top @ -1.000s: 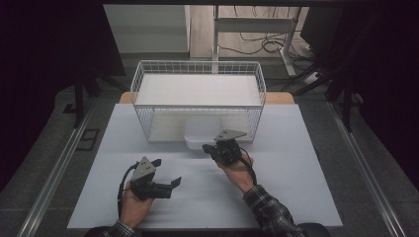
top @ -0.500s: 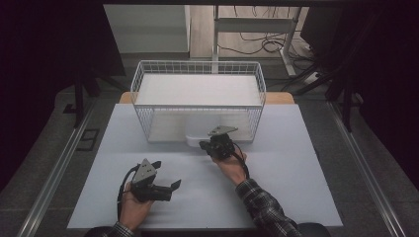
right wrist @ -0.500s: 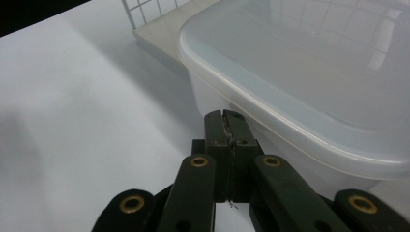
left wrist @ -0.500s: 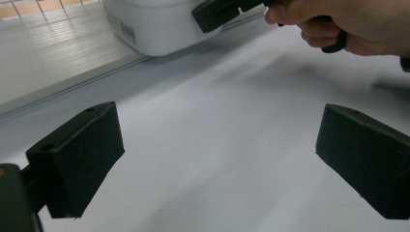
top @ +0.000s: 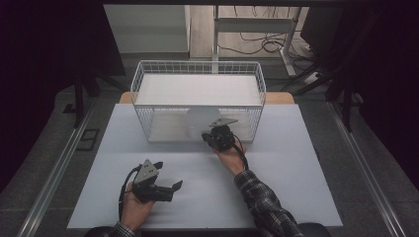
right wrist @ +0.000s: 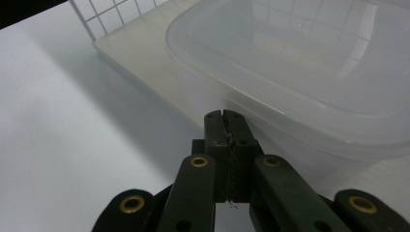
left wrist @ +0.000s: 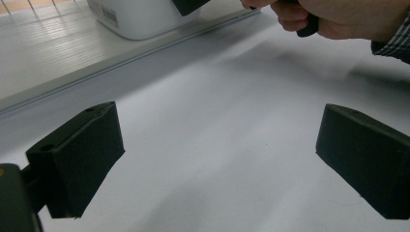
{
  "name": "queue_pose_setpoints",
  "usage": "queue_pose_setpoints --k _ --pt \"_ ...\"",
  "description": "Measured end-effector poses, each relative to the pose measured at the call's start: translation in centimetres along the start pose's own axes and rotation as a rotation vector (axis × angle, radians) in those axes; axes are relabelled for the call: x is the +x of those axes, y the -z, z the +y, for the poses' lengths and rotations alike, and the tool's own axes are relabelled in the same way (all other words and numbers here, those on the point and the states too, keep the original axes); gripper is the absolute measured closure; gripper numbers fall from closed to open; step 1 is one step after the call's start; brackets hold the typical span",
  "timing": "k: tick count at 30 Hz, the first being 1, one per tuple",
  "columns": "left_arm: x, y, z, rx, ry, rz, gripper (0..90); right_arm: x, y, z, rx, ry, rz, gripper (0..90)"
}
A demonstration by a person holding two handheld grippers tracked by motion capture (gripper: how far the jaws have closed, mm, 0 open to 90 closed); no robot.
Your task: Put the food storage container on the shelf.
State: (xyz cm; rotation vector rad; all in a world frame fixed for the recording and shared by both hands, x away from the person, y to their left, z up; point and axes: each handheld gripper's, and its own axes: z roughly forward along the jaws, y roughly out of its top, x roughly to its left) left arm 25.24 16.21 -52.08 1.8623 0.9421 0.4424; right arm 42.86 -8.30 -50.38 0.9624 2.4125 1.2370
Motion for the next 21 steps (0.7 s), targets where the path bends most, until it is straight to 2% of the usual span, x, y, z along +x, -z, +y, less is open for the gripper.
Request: queue_pose_setpoints --k 14,17,21 --pt "0.1 0.0 0.0 -0.004 0.002 -0.008 2.8 -0.2 -0.4 0.1 0.004 -0.017 0.002 87.2" --pt "-0.1 0.0 0.0 -0.005 -0.007 -0.014 2.8 0.1 0.1 0.1 0.006 -0.035 0.019 77.0" --pt "0.0 0.0 0.0 -0.003 -0.003 -0.022 2.8 0.6 0.7 0.2 0.003 -0.030 0.028 65.4"
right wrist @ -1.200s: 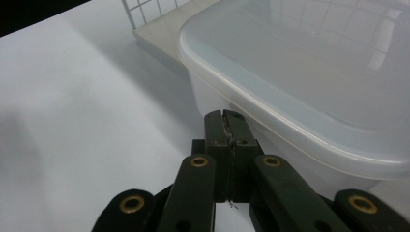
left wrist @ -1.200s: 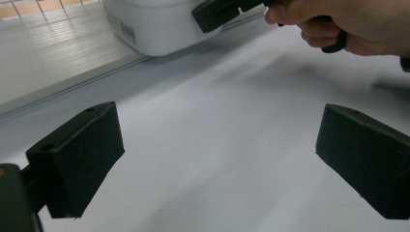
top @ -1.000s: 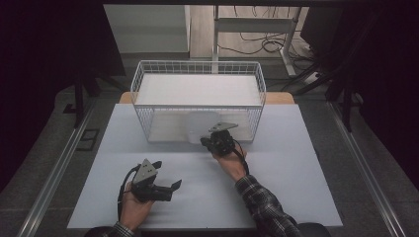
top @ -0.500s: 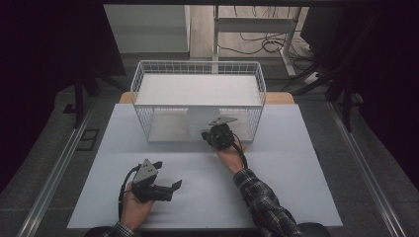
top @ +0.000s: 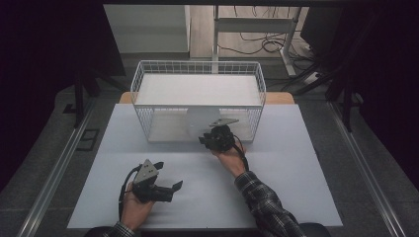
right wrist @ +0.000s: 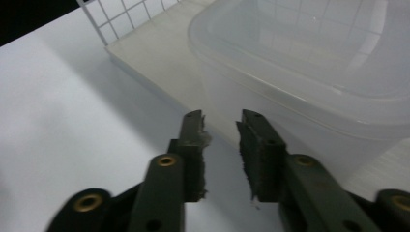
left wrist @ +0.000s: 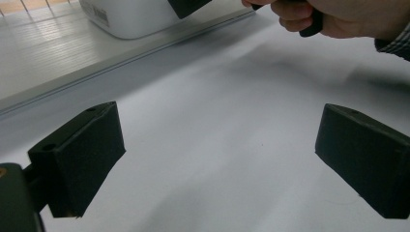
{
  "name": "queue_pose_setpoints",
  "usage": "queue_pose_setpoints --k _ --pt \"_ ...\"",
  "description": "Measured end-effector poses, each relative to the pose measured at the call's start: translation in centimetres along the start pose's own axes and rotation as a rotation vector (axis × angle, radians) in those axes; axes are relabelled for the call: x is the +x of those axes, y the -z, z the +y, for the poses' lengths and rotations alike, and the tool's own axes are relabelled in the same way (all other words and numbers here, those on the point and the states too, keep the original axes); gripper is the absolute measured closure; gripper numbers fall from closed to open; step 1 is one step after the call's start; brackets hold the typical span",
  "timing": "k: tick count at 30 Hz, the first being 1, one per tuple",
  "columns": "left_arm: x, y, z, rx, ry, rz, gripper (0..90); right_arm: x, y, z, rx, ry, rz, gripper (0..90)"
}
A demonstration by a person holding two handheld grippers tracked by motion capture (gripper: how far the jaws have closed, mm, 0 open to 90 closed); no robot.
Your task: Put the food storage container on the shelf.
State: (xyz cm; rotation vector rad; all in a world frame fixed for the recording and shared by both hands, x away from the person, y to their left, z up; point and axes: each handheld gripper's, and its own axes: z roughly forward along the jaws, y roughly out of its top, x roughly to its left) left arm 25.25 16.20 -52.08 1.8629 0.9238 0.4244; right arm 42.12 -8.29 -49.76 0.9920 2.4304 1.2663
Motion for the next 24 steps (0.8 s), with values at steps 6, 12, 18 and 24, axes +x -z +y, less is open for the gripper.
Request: queue_pose_setpoints --k 6,12,18,24 --pt "0.1 0.1 0.0 -0.003 0.011 -0.010 3.9 0.6 1.1 0.0 0.008 0.013 0.004 48.3" --pt "0.2 -0.1 -0.1 0.008 0.017 -0.018 4.1 1.1 2.2 -0.3 0.010 0.029 0.021 35.9" --pt "0.2 -0.1 0.0 0.018 0.043 -0.033 4.3 1.6 3.2 -0.8 0.009 0.041 0.035 26.7" --pt "0.2 -0.1 0.0 0.021 0.043 -0.031 4.2 2.0 4.4 -1.3 0.005 0.052 0.042 16.7"
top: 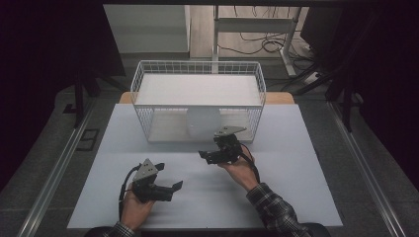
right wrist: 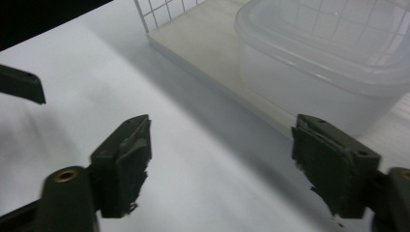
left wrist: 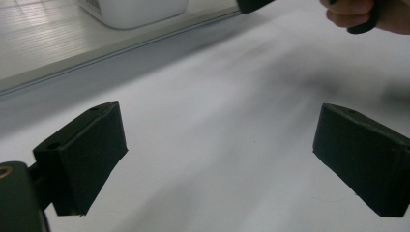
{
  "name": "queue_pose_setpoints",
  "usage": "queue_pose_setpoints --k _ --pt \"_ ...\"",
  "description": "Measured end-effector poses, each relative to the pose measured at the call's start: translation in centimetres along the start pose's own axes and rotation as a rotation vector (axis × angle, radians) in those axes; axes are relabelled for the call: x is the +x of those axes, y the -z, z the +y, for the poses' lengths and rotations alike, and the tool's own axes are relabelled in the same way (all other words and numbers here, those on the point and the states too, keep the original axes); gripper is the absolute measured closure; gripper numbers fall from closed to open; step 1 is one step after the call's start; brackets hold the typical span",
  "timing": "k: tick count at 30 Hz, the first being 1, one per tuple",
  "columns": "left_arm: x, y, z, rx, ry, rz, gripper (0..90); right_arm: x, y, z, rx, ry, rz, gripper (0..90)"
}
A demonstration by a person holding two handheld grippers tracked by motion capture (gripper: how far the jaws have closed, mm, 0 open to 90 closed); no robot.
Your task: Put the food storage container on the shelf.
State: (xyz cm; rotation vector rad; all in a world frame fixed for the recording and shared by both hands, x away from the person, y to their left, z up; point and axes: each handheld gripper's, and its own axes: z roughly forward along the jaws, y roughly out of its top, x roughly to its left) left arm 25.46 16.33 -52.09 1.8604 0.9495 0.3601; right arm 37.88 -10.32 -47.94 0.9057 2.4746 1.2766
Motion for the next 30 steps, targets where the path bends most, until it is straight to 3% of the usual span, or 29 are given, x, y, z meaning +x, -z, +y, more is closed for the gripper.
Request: queue_pose_setpoints --k 7,12,20,30 --pt "0.0 -0.1 0.0 0.016 -0.002 0.008 4.1 0.3 1.5 -1.3 0.017 0.013 -0.017 5.8" --pt "0.0 0.2 0.2 0.026 0.005 0.009 4.4 0.3 2.5 -2.0 0.032 0.030 -0.034 3.6" --pt "0.2 0.8 0.4 0.039 0.002 0.018 4.4 -0.2 5.2 -3.6 0.019 -0.002 -0.051 2.3" --pt "0.8 2.7 -0.1 0.049 0.006 0.066 5.2 -0.7 7.8 -5.5 -0.004 -0.041 -0.070 1.6"
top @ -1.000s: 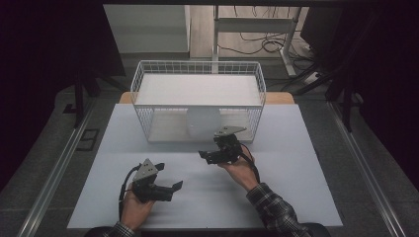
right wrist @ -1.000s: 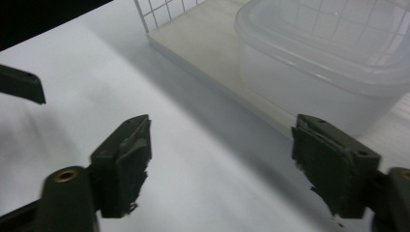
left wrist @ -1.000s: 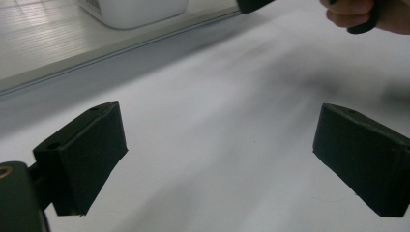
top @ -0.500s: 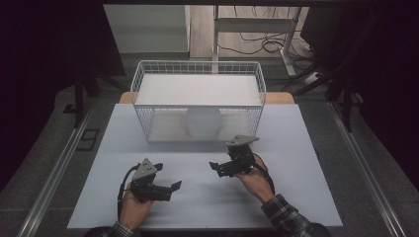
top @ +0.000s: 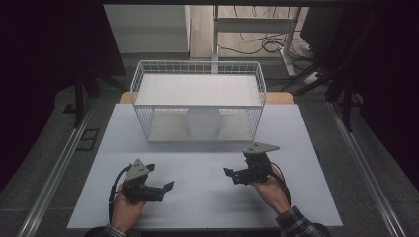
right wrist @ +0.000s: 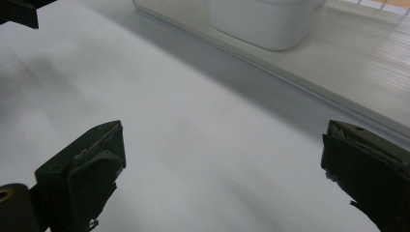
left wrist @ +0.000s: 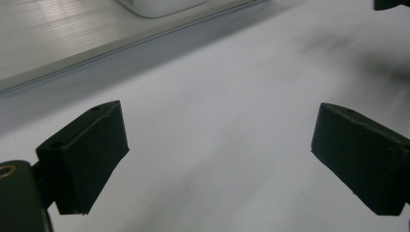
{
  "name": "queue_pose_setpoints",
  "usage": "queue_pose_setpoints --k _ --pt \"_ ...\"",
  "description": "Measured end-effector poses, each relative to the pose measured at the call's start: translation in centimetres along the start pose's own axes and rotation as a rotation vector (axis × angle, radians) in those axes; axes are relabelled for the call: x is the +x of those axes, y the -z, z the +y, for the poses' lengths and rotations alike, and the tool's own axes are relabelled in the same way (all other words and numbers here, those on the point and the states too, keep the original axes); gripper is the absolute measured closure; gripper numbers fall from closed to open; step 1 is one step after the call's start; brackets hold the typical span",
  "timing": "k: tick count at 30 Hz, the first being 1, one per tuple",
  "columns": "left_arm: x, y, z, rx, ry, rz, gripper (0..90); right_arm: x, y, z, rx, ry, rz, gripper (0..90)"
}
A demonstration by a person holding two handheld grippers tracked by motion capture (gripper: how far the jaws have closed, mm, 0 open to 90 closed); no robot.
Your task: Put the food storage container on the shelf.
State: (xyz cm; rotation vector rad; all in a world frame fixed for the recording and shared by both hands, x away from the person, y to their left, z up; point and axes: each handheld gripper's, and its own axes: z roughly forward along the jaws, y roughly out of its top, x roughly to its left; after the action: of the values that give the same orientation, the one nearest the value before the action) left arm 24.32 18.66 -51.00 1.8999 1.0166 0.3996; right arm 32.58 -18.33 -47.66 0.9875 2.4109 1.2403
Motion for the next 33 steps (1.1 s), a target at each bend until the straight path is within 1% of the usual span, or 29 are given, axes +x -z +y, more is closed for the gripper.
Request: queue_pose_setpoints --k 1,4,6,10,13,20,25,26,31,33 --pt "0.1 0.3 -0.2 0.002 0.003 0.008 5.1 -0.1 0.5 -0.5 -0.002 -0.001 -0.011 1.3" --pt "0.2 0.9 -0.5 0.001 0.002 0.026 5.0 -0.1 1.4 -1.1 -0.007 0.000 -0.028 1.1" --pt "0.3 1.3 -0.7 -0.001 0.001 0.040 4.8 -0.2 1.9 -1.5 -0.009 -0.006 -0.031 1.1" --pt "0.4 1.9 -1.3 -0.004 0.011 0.061 4.4 -0.3 2.8 -2.3 -0.015 -0.011 -0.041 0.9" --pt "0.6 2.4 -1.8 -0.006 0.020 0.070 4.2 -0.4 3.5 -2.9 -0.013 -0.010 -0.060 0.8" --pt "1.0 3.2 -2.6 -0.011 0.045 0.080 5.1 -0.9 4.9 -4.5 -0.009 -0.035 -0.090 0.2" --pt "1.1 3.3 -3.1 0.001 0.049 0.089 4.5 -1.0 5.4 -5.7 0.015 -0.028 -0.120 0.0" --pt "1.2 3.2 -3.3 0.013 0.053 0.089 4.2 -1.1 5.5 -6.0 0.022 -0.029 -0.124 0.0" --pt "1.3 3.0 -3.8 0.047 0.057 0.087 2.7 -1.2 5.7 -7.5 0.072 -0.028 -0.130 0.0" --pt "1.4 2.9 -3.9 0.060 0.062 0.083 2.2 -1.2 5.7 -8.0 0.095 -0.037 -0.127 0.0"
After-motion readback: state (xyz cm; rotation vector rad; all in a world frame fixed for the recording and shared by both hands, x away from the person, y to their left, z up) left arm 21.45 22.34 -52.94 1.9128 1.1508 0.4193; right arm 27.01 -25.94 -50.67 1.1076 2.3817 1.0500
